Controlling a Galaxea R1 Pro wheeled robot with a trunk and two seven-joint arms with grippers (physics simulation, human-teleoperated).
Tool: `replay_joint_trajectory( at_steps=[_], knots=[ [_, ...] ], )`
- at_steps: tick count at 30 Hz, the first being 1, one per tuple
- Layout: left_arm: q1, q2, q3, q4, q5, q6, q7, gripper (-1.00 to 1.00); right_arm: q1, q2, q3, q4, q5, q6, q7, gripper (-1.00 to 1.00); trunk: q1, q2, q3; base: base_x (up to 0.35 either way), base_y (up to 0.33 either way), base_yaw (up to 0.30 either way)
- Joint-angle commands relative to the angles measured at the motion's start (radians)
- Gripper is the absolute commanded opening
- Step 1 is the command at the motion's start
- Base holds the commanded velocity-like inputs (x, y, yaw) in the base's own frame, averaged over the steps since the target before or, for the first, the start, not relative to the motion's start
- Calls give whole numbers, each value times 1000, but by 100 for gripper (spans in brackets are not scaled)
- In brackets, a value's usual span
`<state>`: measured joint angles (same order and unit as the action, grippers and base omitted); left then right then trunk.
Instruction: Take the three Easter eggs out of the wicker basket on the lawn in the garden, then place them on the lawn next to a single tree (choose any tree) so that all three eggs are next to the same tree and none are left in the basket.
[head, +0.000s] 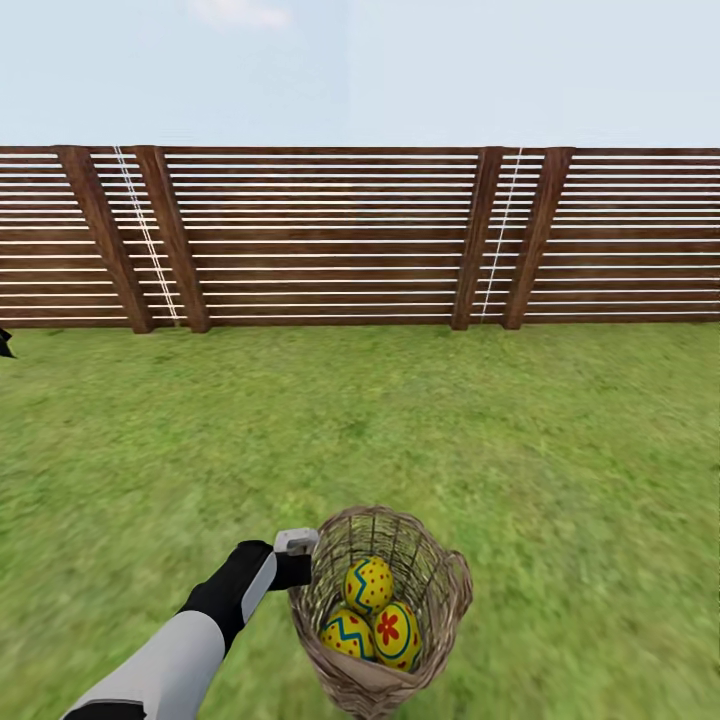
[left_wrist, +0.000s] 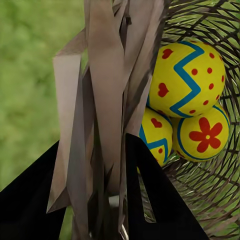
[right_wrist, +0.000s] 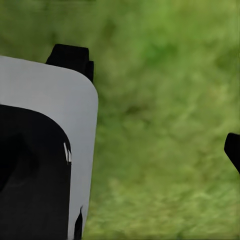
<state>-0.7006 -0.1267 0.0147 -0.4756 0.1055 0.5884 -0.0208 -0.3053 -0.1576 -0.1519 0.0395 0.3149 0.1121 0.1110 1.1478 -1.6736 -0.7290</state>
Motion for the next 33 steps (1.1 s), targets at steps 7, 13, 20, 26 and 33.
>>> replay_joint_trajectory(
  at_steps=[7, 13, 20, 26, 33],
  knots=[
    [0, 1, 2, -3, 14, 6, 3, -100, 0, -1, -10, 4, 0, 1, 3, 100, 0, 0, -7, 0, 0, -155],
    [0, 1, 2, -3, 14, 7, 3, -100, 0, -2, -11, 3, -2, 1, 3, 100, 0, 0, -13, 0, 0, -232],
    [0, 0, 1, -3, 14, 8, 2, -100, 0, -4, -13, -3, 0, 2, 3, 100, 0, 0, -21, 0, 0, -229],
    [0, -1, 1, -4, 14, 8, 2, -100, 0, -5, -14, -5, 0, 2, 3, 100, 0, 0, -28, 0, 0, -227],
    [0, -8, 1, -4, 14, 8, 2, -100, 0, -2, -14, -2, -2, 1, 4, 100, 0, 0, -35, 0, 0, -227]
  ],
)
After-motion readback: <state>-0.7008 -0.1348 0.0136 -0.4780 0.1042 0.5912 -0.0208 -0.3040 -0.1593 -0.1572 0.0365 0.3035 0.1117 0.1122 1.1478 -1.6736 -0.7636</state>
